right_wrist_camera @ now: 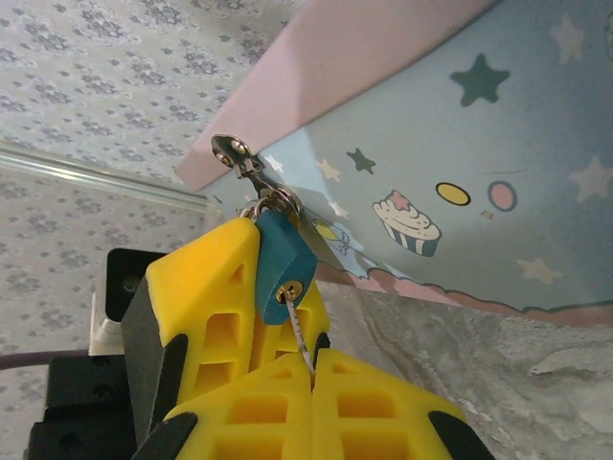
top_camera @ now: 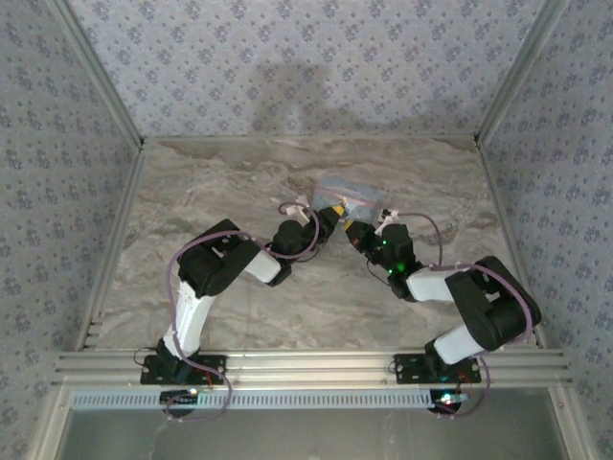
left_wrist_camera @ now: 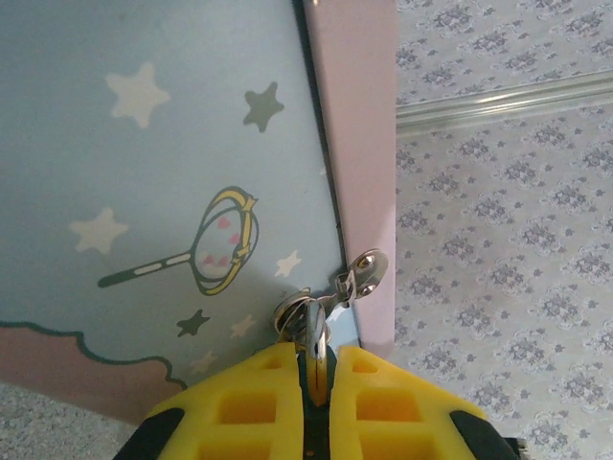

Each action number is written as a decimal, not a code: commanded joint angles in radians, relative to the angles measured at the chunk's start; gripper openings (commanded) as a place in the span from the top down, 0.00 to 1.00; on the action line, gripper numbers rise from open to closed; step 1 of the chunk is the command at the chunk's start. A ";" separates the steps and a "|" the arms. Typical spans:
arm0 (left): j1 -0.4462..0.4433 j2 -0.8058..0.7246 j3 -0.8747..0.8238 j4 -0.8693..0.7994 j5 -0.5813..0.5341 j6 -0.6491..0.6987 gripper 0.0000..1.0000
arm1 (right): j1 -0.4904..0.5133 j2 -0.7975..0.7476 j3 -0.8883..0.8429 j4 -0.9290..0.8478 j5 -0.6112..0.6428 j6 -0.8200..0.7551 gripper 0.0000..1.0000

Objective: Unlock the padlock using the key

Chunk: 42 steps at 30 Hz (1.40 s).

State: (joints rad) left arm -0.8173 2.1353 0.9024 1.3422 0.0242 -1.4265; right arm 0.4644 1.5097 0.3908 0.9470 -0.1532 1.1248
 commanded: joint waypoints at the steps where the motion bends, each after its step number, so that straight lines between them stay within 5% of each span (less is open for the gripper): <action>1: -0.082 -0.016 -0.009 0.064 0.247 0.016 1.00 | -0.028 0.023 0.038 0.259 -0.011 0.108 1.00; 13: -0.086 -0.023 -0.011 0.064 0.255 0.021 1.00 | -0.058 0.111 0.042 0.400 -0.013 0.315 1.00; 21: -0.086 -0.032 -0.025 0.065 0.254 0.024 1.00 | -0.064 0.109 0.069 0.343 -0.047 0.230 1.00; 33: -0.087 -0.031 -0.013 0.064 0.251 0.015 1.00 | -0.009 -0.004 0.158 -0.026 -0.060 -0.153 1.00; 42: -0.088 -0.034 -0.013 0.064 0.252 0.018 1.00 | -0.006 0.123 0.096 0.368 -0.012 0.113 1.00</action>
State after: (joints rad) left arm -0.8051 2.1349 0.8986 1.3575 -0.0284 -1.4220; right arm 0.4446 1.6043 0.4473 1.0222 -0.2394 1.1614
